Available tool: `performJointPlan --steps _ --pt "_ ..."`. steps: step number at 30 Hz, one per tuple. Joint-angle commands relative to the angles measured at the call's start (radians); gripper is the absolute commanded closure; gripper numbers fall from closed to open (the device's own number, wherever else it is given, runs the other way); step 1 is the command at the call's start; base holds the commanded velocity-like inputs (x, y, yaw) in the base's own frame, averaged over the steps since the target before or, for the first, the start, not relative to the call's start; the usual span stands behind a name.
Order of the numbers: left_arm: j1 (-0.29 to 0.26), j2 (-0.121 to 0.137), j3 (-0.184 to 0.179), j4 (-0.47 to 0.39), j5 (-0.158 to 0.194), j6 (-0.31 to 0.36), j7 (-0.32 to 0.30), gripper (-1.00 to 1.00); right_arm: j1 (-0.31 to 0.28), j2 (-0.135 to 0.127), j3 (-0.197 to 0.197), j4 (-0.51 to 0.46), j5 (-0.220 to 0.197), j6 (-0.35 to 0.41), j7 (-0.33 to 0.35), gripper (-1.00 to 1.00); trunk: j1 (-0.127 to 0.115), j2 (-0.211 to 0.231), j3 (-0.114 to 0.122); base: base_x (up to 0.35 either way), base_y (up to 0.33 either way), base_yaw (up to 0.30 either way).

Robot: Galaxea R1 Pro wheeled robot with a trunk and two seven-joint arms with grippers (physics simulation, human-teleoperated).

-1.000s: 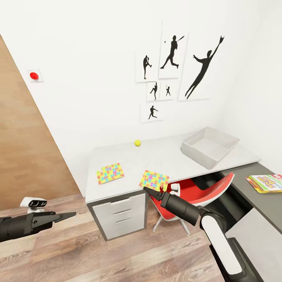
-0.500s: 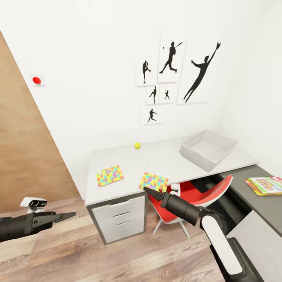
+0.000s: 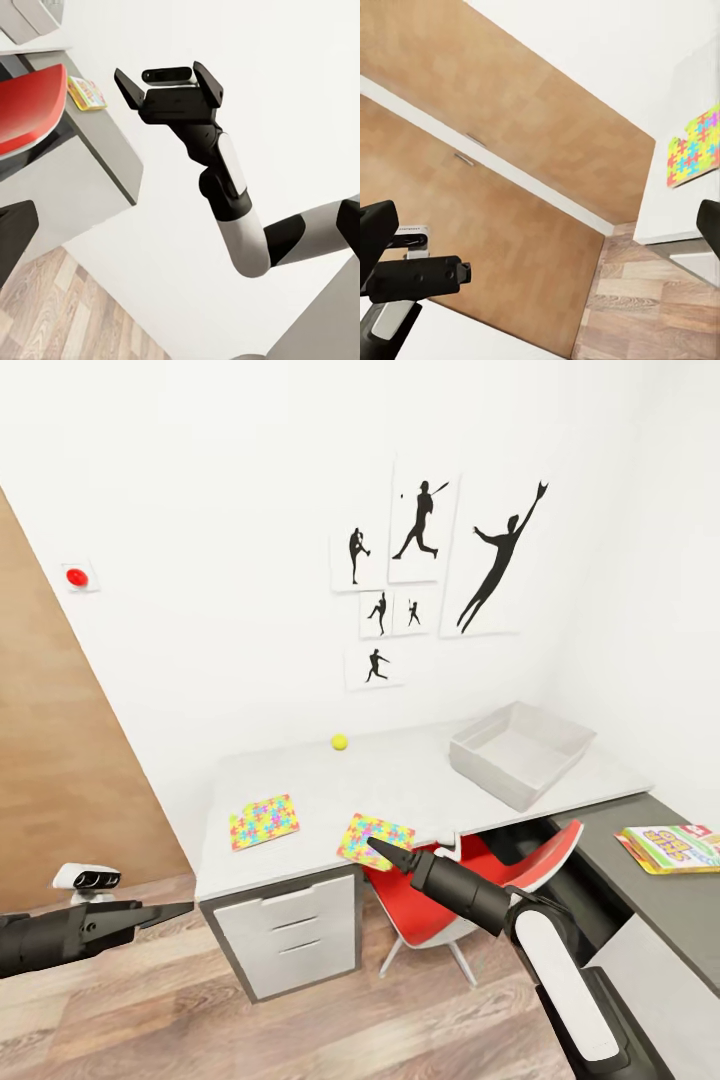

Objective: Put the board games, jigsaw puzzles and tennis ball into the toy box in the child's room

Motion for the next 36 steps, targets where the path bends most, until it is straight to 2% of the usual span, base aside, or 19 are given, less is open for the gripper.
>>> performJointPlan --steps 1,9,36 --pt "-0.001 0.0 0.0 0.0 0.0 0.011 -0.004 -1.0 -0.001 0.001 0.0 0.0 -0.002 0.003 0.001 -1.0 0.001 -0.002 0.0 0.126 -0.175 0.0" --pt "-0.001 0.0 0.002 0.0 0.0 0.011 -0.006 -1.0 -0.001 0.004 0.003 0.0 -0.002 0.003 0.001 -1.0 0.001 -0.002 0.013 0.155 -0.146 0.001" --pt "-0.001 0.0 0.004 0.0 0.001 0.011 -0.006 -1.0 -0.001 0.003 0.003 0.0 -0.002 0.004 0.001 -1.0 0.001 -0.002 0.017 0.081 0.042 0.001"
